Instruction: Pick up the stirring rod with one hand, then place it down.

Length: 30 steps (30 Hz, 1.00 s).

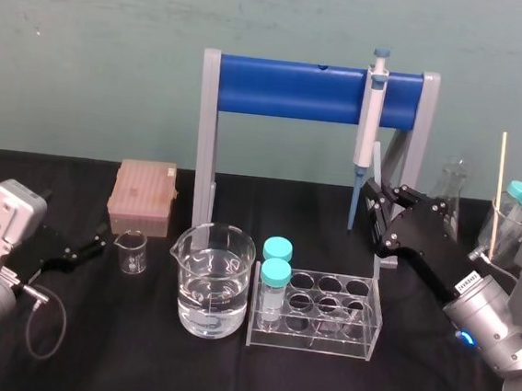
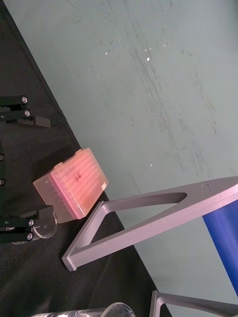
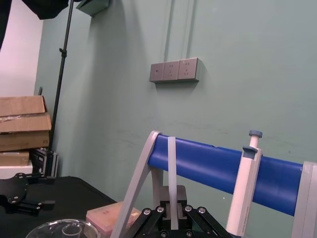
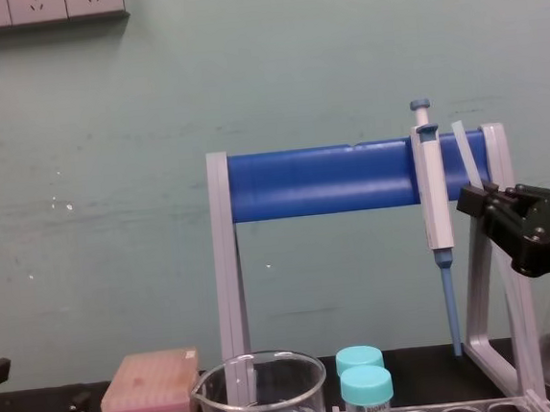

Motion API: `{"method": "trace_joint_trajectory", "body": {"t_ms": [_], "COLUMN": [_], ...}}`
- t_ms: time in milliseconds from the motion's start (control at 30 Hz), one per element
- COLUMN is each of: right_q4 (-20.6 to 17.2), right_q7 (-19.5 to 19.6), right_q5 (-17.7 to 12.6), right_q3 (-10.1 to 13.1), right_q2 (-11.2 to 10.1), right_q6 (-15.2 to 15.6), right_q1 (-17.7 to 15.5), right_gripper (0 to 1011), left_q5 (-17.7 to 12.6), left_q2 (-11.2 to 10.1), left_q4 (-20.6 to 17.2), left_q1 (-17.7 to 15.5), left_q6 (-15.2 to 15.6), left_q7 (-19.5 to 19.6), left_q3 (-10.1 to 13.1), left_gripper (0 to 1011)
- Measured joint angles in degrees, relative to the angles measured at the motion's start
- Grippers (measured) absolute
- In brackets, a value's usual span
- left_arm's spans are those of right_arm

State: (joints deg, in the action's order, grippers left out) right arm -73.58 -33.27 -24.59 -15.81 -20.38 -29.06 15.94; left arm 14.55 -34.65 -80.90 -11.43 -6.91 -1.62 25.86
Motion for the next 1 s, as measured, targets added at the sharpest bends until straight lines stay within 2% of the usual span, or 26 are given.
{"method": "trace_joint_trajectory", "body": {"t_ms": [1000], "right_q4": [0.0], "right_q7": [0.01], "right_q5": [0.0], "right_q3": [0.0], "right_q2": [0.0], "right_q6": [0.0], "right_q1": [0.0], "right_gripper": [67], "left_q5": [0.0], "left_q2": [0.0], "left_q4": [0.0], "left_q1": [0.0], "left_q6": [0.0], "left_q7": [0.0], "left_q3": [0.0], "left_gripper": [1000]}}
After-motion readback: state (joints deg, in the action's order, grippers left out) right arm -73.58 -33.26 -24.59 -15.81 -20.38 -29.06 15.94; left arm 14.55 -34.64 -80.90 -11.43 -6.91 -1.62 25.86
